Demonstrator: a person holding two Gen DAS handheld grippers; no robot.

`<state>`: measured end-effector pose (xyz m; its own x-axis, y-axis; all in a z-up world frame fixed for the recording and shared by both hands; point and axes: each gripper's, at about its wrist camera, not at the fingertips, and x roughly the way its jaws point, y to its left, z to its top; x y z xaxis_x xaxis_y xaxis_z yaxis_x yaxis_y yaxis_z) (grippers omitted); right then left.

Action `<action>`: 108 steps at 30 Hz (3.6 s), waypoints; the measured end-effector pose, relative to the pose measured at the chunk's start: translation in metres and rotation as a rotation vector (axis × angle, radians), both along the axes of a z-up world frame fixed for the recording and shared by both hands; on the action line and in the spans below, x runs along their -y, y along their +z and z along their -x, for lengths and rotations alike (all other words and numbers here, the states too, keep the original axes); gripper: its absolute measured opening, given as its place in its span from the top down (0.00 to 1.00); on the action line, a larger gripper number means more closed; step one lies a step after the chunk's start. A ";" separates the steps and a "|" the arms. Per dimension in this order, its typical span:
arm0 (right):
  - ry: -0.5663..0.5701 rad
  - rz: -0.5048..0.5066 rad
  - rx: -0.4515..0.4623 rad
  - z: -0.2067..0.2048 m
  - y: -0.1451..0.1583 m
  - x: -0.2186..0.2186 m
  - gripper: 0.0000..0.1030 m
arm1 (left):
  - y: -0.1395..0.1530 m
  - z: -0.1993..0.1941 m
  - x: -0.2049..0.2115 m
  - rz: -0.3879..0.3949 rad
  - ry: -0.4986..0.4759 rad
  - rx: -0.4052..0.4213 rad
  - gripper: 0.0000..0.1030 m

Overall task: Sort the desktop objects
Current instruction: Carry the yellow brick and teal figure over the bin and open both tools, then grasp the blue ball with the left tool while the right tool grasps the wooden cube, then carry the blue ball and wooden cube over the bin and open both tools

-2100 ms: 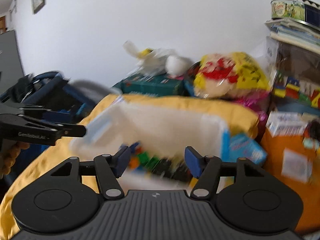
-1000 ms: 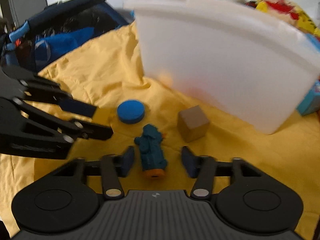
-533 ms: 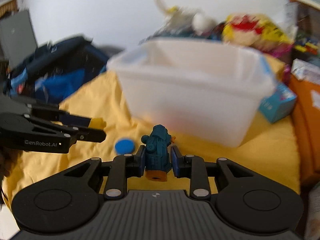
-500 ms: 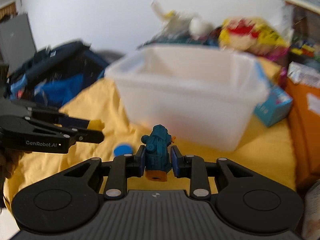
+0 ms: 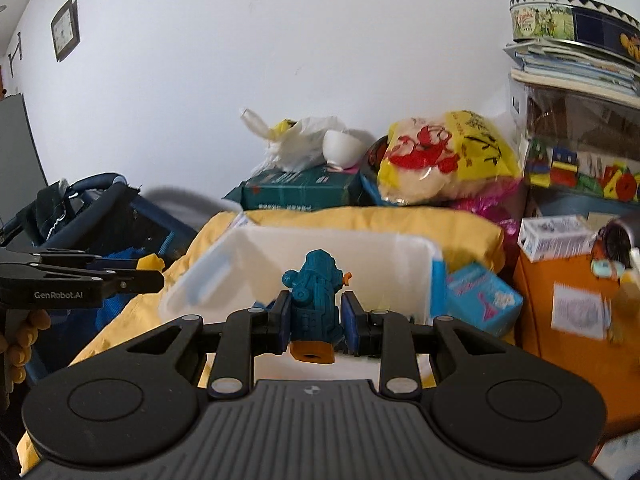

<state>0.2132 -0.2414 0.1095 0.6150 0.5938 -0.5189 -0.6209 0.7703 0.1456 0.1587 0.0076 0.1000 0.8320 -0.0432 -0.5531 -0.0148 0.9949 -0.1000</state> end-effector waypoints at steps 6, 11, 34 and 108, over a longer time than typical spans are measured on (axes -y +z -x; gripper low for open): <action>0.004 0.023 -0.049 -0.034 0.015 -0.006 0.71 | 0.022 -0.033 -0.004 0.003 -0.023 -0.009 0.62; 0.004 0.053 -0.057 -0.057 0.024 -0.016 0.71 | 0.033 -0.060 -0.009 0.002 -0.025 -0.026 0.62; 0.108 0.145 -0.049 -0.026 0.003 -0.036 0.21 | -0.008 -0.030 -0.006 -0.037 -0.054 -0.143 0.31; 0.078 0.209 -0.111 -0.069 0.030 -0.043 0.63 | 0.038 -0.085 0.004 -0.056 -0.052 -0.128 0.59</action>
<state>0.2818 -0.1989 0.1397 0.5037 0.5103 -0.6970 -0.6688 0.7411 0.0592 0.2440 0.0033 0.1379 0.7520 -0.0506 -0.6572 0.0278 0.9986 -0.0450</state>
